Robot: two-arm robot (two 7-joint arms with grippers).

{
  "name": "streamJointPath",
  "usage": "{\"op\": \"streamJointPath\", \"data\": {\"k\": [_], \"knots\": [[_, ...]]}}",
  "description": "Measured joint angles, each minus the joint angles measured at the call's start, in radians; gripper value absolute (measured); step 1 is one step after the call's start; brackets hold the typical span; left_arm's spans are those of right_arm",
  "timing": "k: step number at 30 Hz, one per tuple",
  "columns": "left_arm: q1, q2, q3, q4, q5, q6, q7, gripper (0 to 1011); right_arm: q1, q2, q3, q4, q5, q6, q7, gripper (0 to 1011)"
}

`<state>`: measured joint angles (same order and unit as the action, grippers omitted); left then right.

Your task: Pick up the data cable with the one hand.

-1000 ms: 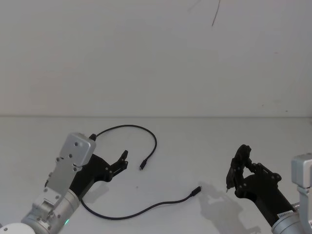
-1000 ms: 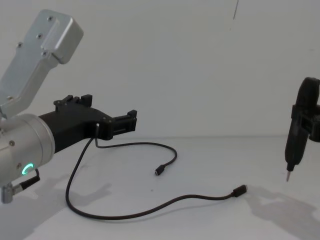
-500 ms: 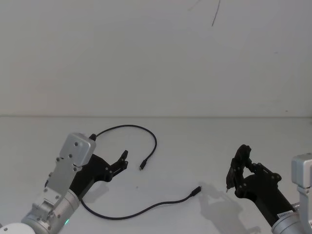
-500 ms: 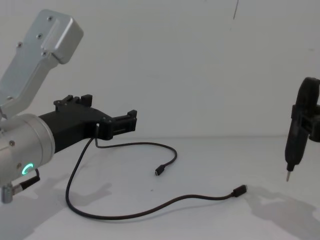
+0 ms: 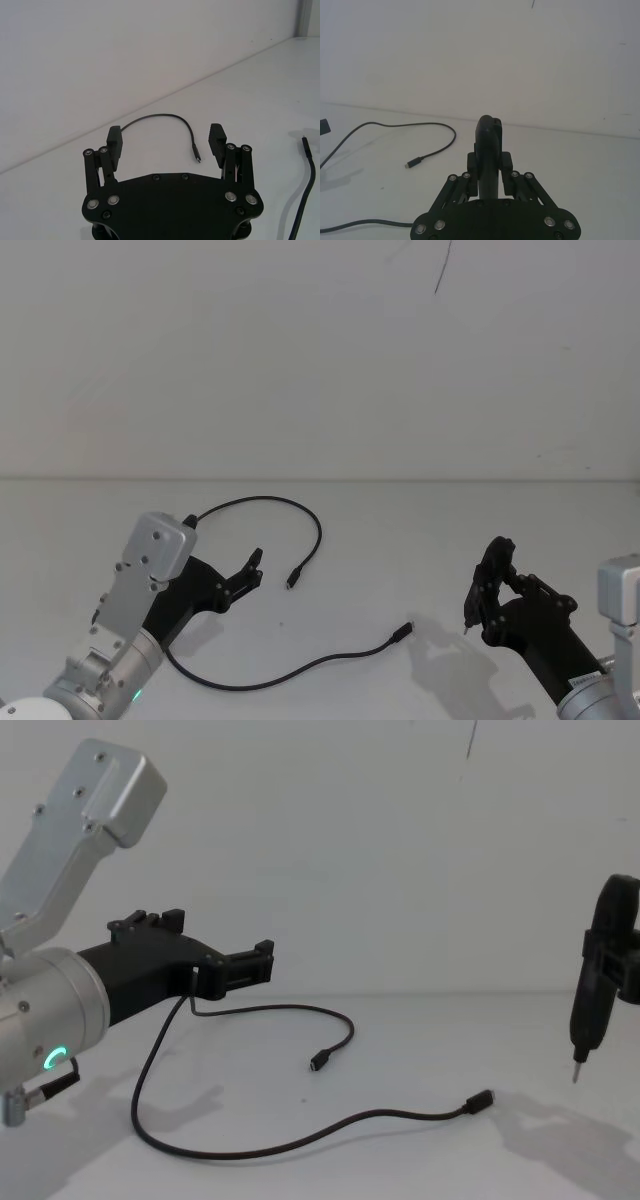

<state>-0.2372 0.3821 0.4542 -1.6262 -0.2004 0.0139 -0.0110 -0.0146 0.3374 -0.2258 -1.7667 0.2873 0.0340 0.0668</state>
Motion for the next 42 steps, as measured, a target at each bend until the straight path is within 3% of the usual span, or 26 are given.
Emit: {"op": "streamJointPath", "data": {"k": [31,42], "knots": [[0.000,0.000,0.000,0.000,0.000,0.000,-0.002,1001,0.000,0.000,0.000,0.000,0.000,0.000,0.000,269],[-0.023,0.028,0.014,-0.008,-0.008,0.030,-0.086,1001,0.000,0.000,0.000,0.000,0.000,0.000,0.000,269]]}}
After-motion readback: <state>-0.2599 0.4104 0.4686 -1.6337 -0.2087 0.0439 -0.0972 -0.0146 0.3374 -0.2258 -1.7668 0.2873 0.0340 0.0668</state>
